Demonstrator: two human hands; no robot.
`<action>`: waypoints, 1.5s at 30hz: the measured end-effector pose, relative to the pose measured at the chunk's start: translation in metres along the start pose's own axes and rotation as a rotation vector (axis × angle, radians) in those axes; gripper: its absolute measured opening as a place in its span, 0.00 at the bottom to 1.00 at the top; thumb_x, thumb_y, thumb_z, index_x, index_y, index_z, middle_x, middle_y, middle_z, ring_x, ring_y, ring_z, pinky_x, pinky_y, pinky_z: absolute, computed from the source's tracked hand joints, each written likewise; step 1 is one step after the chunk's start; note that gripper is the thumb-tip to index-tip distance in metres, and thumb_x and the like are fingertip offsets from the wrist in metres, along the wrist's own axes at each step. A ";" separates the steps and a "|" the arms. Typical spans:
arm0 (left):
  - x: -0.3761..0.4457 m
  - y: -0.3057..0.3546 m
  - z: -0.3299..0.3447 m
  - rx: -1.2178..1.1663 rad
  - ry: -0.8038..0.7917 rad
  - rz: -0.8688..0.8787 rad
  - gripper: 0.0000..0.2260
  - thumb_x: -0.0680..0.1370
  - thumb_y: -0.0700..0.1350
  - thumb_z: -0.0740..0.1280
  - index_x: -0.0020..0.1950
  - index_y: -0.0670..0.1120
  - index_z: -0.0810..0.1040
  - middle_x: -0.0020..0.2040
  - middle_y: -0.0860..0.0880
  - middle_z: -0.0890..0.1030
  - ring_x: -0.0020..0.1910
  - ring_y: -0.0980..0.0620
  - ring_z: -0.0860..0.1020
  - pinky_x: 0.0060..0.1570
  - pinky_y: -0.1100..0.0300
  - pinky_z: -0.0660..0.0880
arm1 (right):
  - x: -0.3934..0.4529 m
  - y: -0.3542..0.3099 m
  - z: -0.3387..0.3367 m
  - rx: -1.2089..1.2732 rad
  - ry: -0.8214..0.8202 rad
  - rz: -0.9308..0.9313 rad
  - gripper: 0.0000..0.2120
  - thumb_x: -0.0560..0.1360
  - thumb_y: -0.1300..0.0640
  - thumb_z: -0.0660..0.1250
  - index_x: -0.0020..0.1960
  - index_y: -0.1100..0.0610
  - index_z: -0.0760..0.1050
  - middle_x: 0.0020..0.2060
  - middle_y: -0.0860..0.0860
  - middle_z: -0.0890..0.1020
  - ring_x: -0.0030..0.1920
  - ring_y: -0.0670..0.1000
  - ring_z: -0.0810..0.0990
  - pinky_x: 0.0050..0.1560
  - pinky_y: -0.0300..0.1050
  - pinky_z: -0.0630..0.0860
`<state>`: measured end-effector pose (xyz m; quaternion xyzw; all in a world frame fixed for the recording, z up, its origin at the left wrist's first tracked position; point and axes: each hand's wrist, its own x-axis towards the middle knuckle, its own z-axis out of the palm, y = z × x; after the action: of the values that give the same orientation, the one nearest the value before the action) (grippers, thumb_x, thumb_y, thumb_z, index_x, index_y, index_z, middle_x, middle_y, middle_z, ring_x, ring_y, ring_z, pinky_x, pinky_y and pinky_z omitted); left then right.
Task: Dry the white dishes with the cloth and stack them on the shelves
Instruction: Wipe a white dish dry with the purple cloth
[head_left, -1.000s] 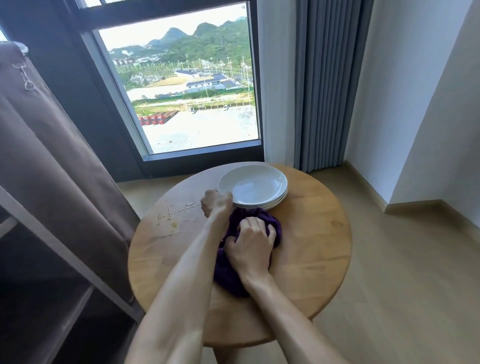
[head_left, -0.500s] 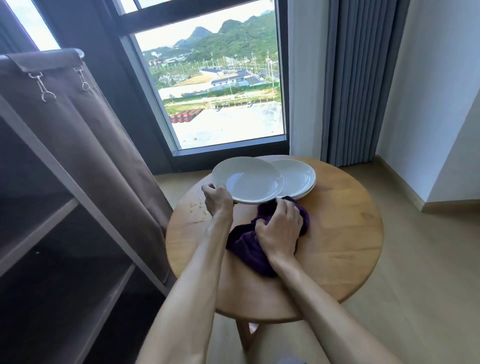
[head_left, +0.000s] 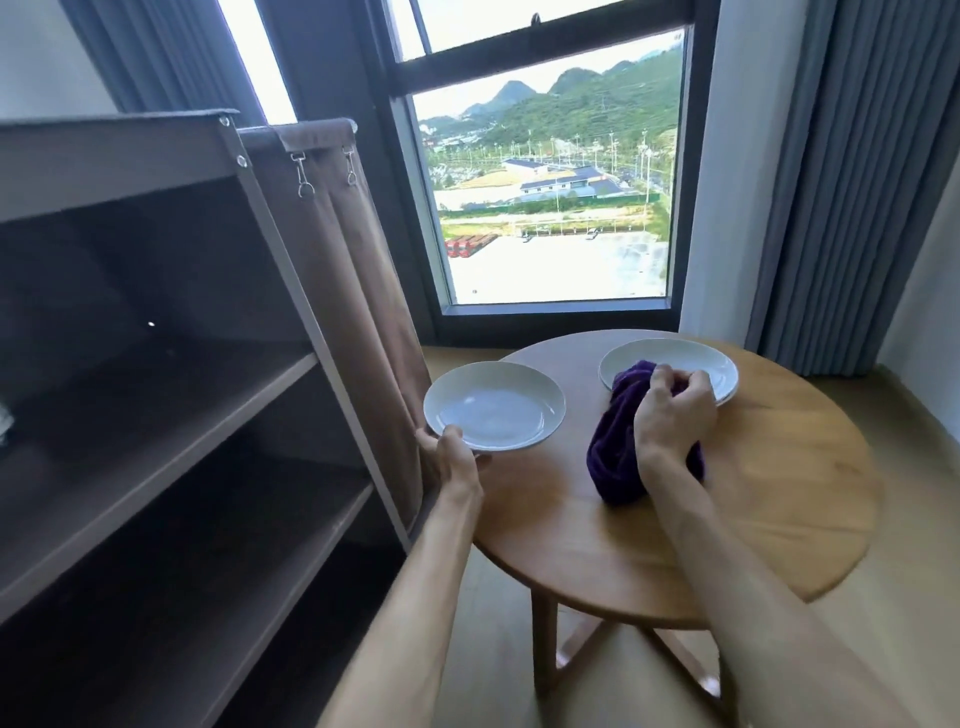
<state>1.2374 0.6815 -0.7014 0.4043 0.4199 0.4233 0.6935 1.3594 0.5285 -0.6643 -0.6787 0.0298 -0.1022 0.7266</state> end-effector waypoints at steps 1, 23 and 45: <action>-0.002 0.002 -0.003 0.001 -0.009 -0.010 0.25 0.79 0.36 0.57 0.76 0.46 0.60 0.66 0.38 0.74 0.48 0.43 0.78 0.37 0.54 0.77 | -0.003 -0.013 0.004 0.045 -0.020 -0.032 0.09 0.81 0.56 0.63 0.48 0.61 0.75 0.42 0.51 0.80 0.44 0.51 0.78 0.52 0.45 0.73; -0.029 -0.006 -0.013 -0.245 -0.029 0.198 0.26 0.79 0.33 0.54 0.73 0.54 0.69 0.68 0.44 0.77 0.64 0.44 0.78 0.63 0.42 0.78 | -0.109 0.034 0.044 -0.102 -0.561 0.258 0.57 0.59 0.41 0.82 0.79 0.51 0.53 0.63 0.54 0.78 0.64 0.58 0.78 0.65 0.53 0.76; -0.038 0.025 -0.022 0.037 -0.501 0.218 0.32 0.62 0.42 0.64 0.67 0.47 0.77 0.61 0.37 0.79 0.59 0.34 0.78 0.52 0.45 0.80 | -0.042 0.027 0.061 -0.177 -0.322 -0.121 0.45 0.70 0.57 0.73 0.81 0.50 0.54 0.71 0.59 0.69 0.69 0.60 0.71 0.65 0.54 0.72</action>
<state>1.1994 0.6588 -0.6763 0.5519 0.1969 0.3747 0.7185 1.3323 0.5982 -0.6909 -0.7482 -0.1189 -0.0327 0.6519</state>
